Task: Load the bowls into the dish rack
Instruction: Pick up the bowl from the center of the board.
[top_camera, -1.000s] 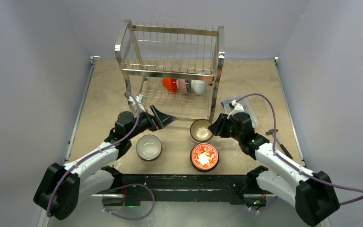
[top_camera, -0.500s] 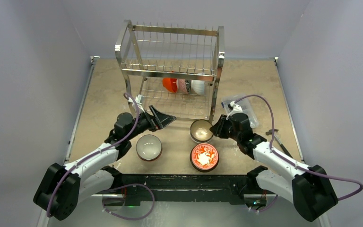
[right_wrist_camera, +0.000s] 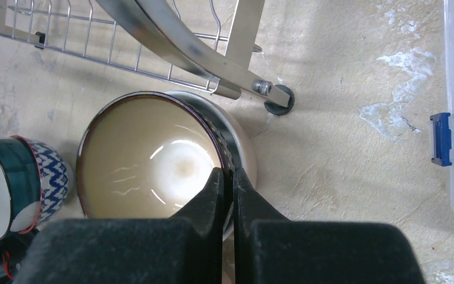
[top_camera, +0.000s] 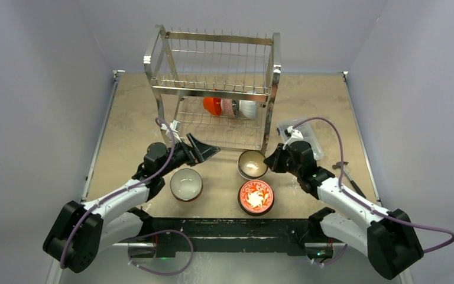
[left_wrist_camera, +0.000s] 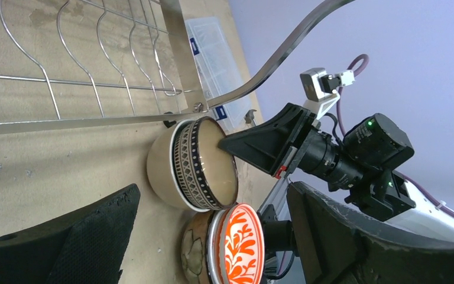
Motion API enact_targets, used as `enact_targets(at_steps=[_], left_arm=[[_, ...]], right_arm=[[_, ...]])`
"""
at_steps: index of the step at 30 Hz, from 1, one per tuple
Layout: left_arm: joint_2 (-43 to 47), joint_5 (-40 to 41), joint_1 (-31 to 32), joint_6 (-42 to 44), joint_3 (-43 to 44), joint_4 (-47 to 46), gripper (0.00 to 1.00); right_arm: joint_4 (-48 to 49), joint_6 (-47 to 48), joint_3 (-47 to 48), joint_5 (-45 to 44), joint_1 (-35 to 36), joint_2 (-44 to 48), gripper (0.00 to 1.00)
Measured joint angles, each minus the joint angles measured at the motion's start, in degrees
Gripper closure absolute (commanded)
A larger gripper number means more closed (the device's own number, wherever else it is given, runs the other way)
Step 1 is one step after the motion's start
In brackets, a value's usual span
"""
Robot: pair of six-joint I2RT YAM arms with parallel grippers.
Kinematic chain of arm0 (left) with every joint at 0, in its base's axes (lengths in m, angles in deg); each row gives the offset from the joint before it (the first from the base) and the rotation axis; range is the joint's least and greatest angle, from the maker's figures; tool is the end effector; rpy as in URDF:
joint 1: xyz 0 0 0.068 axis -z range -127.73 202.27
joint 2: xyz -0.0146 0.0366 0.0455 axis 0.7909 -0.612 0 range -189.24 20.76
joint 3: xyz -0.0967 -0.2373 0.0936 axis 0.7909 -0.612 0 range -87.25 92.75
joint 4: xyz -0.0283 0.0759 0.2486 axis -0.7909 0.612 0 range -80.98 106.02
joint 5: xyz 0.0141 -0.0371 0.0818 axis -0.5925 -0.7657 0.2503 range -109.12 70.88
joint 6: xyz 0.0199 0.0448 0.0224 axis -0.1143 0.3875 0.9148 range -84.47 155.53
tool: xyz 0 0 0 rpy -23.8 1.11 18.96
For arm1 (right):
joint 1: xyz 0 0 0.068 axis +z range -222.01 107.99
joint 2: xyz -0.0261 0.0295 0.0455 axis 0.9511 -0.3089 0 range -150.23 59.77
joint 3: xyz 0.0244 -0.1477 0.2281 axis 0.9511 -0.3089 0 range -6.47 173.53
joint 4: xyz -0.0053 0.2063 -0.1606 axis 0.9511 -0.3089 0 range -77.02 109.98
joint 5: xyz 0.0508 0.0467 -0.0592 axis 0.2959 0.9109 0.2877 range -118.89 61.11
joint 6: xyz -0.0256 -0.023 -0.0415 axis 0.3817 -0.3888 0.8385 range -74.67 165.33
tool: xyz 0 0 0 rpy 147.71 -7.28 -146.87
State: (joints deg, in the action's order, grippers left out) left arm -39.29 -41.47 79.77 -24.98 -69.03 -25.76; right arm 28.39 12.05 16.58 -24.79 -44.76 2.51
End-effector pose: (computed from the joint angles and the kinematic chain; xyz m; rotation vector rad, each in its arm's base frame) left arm 0.1863 -0.1120 0.2105 -0.2204 1.9049 -1.4285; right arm 0.1875 0.0994 0.1998 0.0633 2.0990 0.7285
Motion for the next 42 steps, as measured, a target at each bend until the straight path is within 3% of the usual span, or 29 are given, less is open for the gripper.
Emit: enact_targets(at_steps=[10, 18, 25, 42], left_arm=[[-3.1, 0.0, 1.2, -1.3, -0.9, -3.1, 0.04], [-7.4, 0.7, 6.4, -2.1, -1.1, -6.7, 0.04], [-12.9, 1.5, 10.1, -2.8, -0.6, -9.8, 0.07], [-21.7, 0.2, 12.2, -7.5, 0.3, -22.3, 0.14]], right_arm=[[-2.1, 0.5, 0.3, 2.3, 0.1, 2.9, 1.00], [-1.9, 0.0, 0.4, 3.2, 0.1, 3.1, 1.00], [-1.6, -1.3, 0.4, 4.6, 0.1, 4.5, 1.00], [-1.6, -3.8, 0.4, 6.4, 0.1, 10.4, 1.00]])
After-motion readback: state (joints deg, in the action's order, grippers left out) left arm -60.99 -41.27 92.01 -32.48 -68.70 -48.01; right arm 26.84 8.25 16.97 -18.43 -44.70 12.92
